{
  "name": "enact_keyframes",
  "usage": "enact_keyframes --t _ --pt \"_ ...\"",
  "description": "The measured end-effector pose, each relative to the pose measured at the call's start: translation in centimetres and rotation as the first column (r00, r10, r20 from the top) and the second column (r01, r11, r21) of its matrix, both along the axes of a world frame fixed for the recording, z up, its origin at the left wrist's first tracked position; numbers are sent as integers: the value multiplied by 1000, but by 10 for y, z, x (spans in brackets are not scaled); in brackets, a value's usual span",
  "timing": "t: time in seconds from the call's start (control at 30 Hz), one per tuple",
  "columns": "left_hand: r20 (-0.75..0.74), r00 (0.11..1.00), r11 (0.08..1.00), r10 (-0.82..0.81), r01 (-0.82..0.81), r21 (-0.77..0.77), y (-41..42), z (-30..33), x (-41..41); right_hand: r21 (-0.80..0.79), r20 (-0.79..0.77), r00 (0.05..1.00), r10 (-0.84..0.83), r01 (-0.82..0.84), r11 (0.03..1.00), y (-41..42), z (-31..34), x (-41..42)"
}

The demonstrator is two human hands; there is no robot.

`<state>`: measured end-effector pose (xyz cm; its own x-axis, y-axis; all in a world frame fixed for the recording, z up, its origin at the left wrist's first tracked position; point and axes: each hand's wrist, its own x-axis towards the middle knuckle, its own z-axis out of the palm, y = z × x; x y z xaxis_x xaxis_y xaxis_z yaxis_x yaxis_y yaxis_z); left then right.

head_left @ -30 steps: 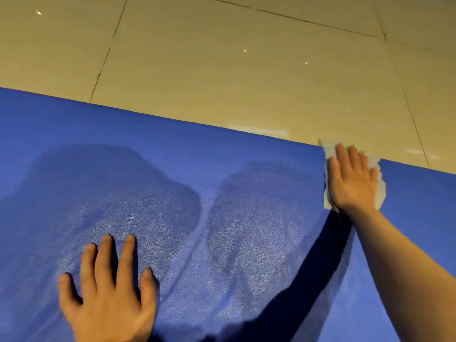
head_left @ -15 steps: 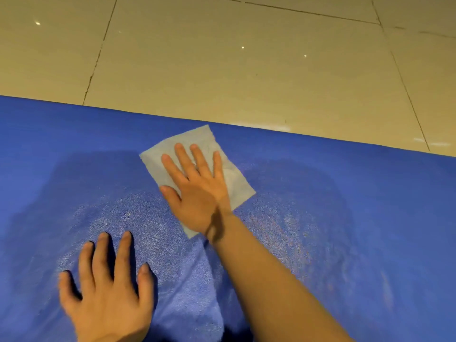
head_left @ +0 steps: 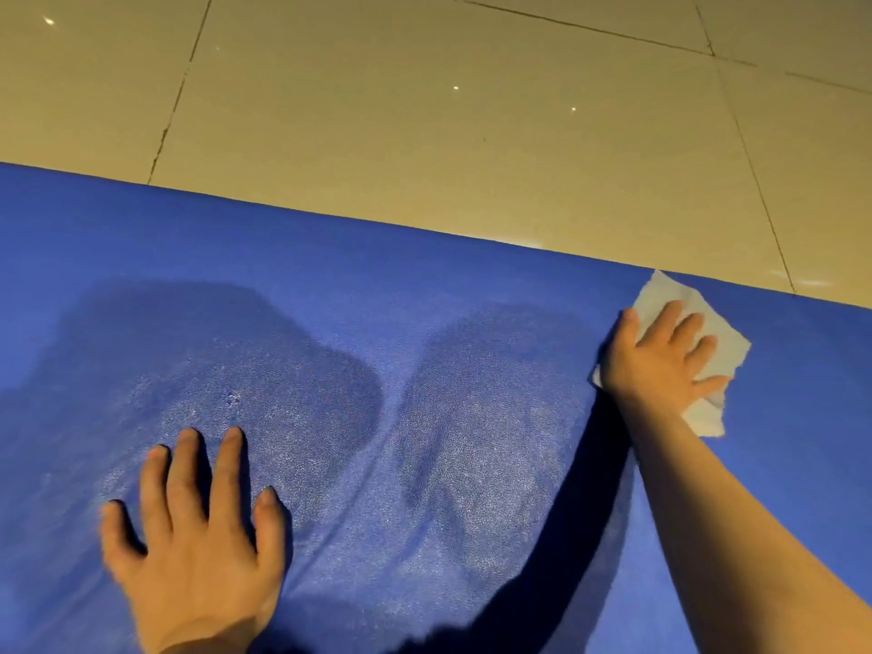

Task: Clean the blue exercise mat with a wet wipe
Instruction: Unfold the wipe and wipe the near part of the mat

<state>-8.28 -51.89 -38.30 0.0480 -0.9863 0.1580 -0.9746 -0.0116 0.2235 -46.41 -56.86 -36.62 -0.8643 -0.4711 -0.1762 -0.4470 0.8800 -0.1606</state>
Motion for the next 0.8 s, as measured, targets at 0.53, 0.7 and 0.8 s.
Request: enact_keyframes --t 0.53,0.7,0.8 --pt "-44 999 999 1 2 52 -3 0 1 -10 -54 827 560 -561 828 -24 -6 22" --pt "-48 999 998 -4 7 69 -3 -1 3 60 -3 987 162 -161 985 5 8 -73" --pt "-25 1000 998 -16 18 66 -2 -2 2 34 -6 1000 16 -16 999 -24 3 -52"
